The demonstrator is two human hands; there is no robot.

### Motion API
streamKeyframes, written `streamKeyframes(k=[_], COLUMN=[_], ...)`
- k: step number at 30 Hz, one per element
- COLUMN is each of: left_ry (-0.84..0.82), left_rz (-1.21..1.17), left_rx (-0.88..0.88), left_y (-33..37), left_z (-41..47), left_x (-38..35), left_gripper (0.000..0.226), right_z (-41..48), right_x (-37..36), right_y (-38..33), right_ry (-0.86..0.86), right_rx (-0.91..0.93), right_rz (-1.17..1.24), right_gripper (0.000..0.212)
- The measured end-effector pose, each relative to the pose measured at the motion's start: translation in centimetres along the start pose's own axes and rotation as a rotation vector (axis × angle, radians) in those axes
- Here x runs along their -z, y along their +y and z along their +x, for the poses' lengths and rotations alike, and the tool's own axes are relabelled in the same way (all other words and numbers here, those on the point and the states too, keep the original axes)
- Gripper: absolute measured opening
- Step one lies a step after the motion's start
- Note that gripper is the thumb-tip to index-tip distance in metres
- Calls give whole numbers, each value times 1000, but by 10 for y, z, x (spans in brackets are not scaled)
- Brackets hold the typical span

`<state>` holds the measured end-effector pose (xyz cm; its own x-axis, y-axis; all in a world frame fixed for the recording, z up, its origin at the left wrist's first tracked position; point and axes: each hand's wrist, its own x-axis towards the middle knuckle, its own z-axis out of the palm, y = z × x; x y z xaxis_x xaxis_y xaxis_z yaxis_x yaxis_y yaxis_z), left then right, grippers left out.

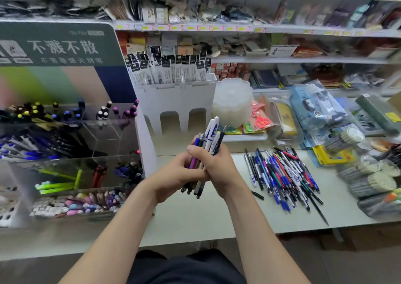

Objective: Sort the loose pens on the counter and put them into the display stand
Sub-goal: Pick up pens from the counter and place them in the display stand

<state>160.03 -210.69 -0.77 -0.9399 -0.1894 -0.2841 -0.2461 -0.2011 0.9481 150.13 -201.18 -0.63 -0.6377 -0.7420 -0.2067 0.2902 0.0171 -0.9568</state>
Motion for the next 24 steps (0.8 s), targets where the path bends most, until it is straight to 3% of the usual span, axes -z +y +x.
streamKeyframes(k=[7,12,14,17,20,24], left_ry=[70,106,136,177,205,229], left_rz=[-10,58,65,57,49,43], left_rx=[-20,-27,-18,-37,-71,-102], left_y=[-2,-2,-1,-2,-2,-1], left_z=[-52,-88,-99,-115,-129,-141], left_x=[45,88,105,123,136,155], left_gripper=[40,19,9,16,8,10], right_z=[-11,-14,-11,-7,-10,-17], right_x=[-68,-117,-137,-166,-193,-213], right_y=[4,2,2,8,16,29], right_ry=[-93,18,95,149,286,405], right_rx=[-25,191,346,509,533,426], right_rz=[2,-67,-203,-459,-531,-683], right_gripper=[38,83,70,41,35,35])
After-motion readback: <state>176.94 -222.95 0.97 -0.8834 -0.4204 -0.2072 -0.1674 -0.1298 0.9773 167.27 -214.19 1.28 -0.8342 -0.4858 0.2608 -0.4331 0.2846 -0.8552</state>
